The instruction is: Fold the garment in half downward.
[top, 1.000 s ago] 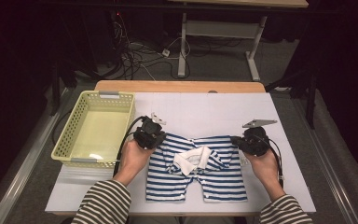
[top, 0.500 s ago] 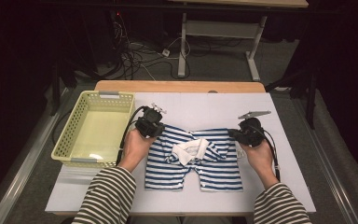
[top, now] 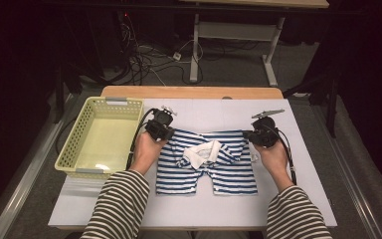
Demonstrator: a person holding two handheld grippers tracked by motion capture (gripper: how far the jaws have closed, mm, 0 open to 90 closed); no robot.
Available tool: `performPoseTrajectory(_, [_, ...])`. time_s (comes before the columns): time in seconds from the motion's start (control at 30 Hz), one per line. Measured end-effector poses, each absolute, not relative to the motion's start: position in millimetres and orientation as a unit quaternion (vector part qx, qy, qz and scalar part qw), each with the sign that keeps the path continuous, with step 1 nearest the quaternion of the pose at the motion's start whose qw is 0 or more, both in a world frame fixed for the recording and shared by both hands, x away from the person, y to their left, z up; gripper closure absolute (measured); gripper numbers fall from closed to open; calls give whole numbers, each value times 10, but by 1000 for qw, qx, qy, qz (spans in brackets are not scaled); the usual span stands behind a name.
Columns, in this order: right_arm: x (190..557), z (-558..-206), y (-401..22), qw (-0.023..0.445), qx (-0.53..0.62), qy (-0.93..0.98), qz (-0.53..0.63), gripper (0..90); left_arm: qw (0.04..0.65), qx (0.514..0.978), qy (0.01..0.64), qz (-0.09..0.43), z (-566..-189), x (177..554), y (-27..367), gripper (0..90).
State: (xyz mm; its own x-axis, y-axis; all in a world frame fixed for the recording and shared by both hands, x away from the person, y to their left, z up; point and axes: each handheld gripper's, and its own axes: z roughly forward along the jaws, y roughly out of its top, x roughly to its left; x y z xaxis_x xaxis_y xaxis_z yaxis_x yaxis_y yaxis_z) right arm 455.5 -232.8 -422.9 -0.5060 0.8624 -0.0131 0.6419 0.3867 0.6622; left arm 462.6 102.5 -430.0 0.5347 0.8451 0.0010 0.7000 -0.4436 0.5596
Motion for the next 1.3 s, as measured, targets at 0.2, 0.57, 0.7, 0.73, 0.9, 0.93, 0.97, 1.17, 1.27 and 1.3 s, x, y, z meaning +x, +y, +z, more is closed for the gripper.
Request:
performPoseTrajectory(0.2, [4629, -4339, -2322, 174, 473, 813, 292, 864, 241, 838, 473, 127, -4426, 4709, 1006, 810])
performPoseTrajectory(0.57, [4533, -4270, -2363, 176, 479, 803, 308, 689, 270, 826, 482, 114, -4352, 4676, 1083, 564])
performPoseTrajectory(0.7, [4445, -4217, -2326, 169, 464, 809, 319, 687, 292, 827, 469, 103, -4273, 4589, 1076, 543])
performPoseTrajectory(0.73, [4401, -4223, -2277, 152, 459, 813, 325, 682, 295, 830, 464, 98, -4267, 4560, 1058, 542])
performPoseTrajectory(0.9, [4376, -4286, -2111, 117, 443, 825, 331, 664, 314, 841, 435, 67, -4326, 4395, 951, 508])
performPoseTrajectory(0.93, [4382, -4295, -2083, 110, 442, 826, 332, 659, 314, 843, 432, 60, -4348, 4372, 929, 508])
performPoseTrajectory(0.97, [4390, -4303, -2057, 104, 441, 827, 333, 653, 315, 845, 428, 55, -4370, 4348, 911, 508])
performPoseTrajectory(1.17, [4431, -4341, -1947, 84, 443, 827, 335, 630, 315, 854, 413, 34, -4468, 4243, 825, 493])
performPoseTrajectory(1.27, [4441, -4364, -1902, 76, 444, 830, 330, 630, 316, 855, 411, 24, -4515, 4212, 809, 484])
performPoseTrajectory(1.3, [4441, -4374, -1885, 73, 444, 832, 326, 637, 315, 855, 411, 22, -4533, 4208, 806, 484])
